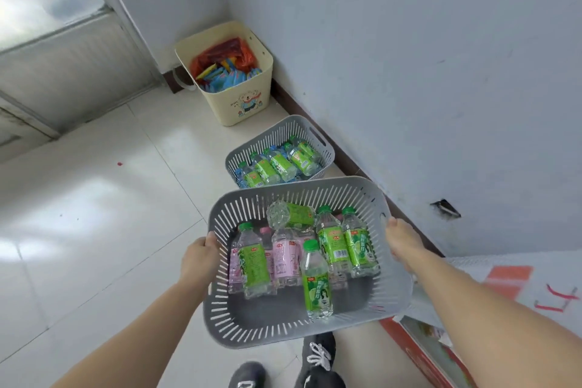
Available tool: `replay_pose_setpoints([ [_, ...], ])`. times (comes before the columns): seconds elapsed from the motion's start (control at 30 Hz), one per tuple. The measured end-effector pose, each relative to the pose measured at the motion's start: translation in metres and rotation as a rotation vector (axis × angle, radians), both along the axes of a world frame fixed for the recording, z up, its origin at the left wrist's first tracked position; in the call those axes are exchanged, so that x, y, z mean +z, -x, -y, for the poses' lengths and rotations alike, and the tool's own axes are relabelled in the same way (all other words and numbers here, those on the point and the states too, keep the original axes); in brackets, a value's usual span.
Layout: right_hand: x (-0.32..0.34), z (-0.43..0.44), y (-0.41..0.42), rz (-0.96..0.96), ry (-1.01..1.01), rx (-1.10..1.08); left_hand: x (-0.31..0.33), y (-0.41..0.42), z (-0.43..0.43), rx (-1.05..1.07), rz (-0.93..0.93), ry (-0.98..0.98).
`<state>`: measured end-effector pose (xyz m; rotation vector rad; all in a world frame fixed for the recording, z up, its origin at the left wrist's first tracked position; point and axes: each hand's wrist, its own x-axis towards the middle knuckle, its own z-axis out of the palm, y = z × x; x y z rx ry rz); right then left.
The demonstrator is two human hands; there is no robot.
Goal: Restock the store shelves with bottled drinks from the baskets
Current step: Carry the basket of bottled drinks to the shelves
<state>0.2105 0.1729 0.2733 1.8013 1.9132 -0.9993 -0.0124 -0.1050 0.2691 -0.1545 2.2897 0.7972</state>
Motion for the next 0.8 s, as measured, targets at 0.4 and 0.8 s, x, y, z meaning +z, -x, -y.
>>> replay_pose_setpoints([
  [0.4,0.209,0.147,-0.062,-0.183,-0.266,-0.121,0.201,0.005,0.068,-0.101,-0.208,-0.204],
  [0.8,0.316,0.292,-0.194,-0.157,-0.344,-0.327,0.314,-0.087,0.152,-0.276,-0.092,-0.332],
])
